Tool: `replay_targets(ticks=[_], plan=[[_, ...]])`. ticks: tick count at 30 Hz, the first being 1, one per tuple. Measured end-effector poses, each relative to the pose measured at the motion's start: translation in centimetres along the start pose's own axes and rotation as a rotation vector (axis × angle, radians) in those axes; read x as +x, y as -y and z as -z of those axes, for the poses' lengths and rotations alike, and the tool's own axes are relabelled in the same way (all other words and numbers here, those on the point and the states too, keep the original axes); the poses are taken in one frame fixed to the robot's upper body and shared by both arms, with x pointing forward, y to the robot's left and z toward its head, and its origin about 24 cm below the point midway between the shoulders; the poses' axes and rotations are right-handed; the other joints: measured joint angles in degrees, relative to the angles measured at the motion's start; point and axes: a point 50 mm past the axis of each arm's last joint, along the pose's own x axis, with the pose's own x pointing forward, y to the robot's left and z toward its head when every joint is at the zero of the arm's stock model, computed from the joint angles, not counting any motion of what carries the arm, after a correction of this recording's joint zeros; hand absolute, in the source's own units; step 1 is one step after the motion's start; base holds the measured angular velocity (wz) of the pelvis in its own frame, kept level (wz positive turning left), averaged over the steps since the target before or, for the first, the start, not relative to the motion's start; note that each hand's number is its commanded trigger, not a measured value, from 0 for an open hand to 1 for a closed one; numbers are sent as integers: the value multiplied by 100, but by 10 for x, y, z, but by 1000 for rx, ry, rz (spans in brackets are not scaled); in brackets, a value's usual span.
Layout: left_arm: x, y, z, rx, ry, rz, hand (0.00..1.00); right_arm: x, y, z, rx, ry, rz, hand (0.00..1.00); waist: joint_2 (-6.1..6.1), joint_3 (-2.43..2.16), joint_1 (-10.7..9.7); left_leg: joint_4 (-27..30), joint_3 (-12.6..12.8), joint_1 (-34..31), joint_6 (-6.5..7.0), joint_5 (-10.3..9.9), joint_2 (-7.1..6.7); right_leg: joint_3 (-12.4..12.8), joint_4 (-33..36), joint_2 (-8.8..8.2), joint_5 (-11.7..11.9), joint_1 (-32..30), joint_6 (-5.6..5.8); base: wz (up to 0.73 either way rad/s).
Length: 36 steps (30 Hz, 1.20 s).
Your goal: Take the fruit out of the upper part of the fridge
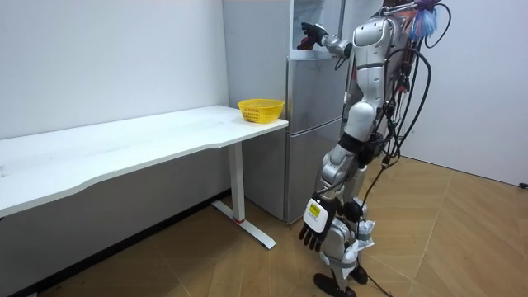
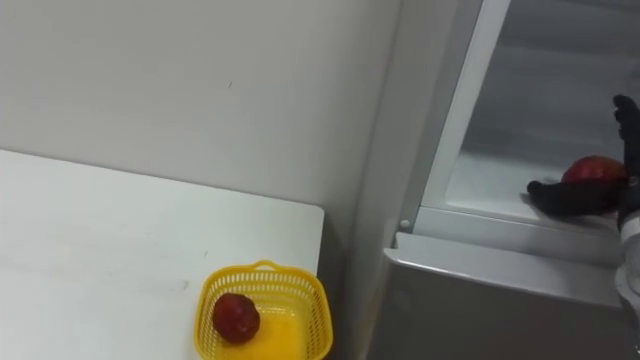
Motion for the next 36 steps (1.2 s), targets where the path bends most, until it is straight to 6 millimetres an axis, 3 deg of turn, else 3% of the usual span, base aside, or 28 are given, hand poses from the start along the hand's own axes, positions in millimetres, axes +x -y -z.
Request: replay_targets(ticks=[6, 9, 10, 11, 13, 23, 36], plan=[[0, 1, 5, -3, -32, 4, 0, 0, -3, 3, 12, -29, -58, 0, 102, -58, -62, 27, -26, 7, 0, 1, -7, -28, 3, -10, 0, 31, -1, 2], [0, 1, 5, -3, -35, 5, 0, 0, -4, 3, 12, -33, -75, 0, 118, -59, -67, 51, -34, 8, 0, 1, -7, -44, 0, -11, 0, 51, -1, 1], [0, 1, 5, -3, -36, 12, 0, 0, -4, 4, 10, -41, -78, 11, 117, -59, -67, 58, -35, 9, 0, 1, -7, -47, -3, -11, 0, 57, -1, 0], [0, 1, 5, -3, -36, 17, 0, 0, -4, 4, 10, -43, -80, 69, 116, -59, -66, 61, -36, 9, 0, 1, -8, -47, -3, -12, 0, 59, -1, 0], [0, 2, 6, -5, -44, 26, 0, 1, -4, 7, 27, -63, -98, 100, 99, -58, -65, 77, -37, 13, 0, 1, -9, -45, -5, -11, 0, 66, -1, 0], [-1, 0, 3, -11, -37, 34, 0, 12, 5, 20, 51, -169, -160, 100, -14, -3, -20, 74, -29, 123, -3, -1, -4, -41, -105, 0, -10, 148, -15, 0], [0, -4, -3, -18, -19, 34, 0, 14, 11, 21, 37, -176, -169, 100, -70, -12, 43, 52, -14, 173, -7, -1, 1, -13, -108, 14, -8, 148, -19, -1]])
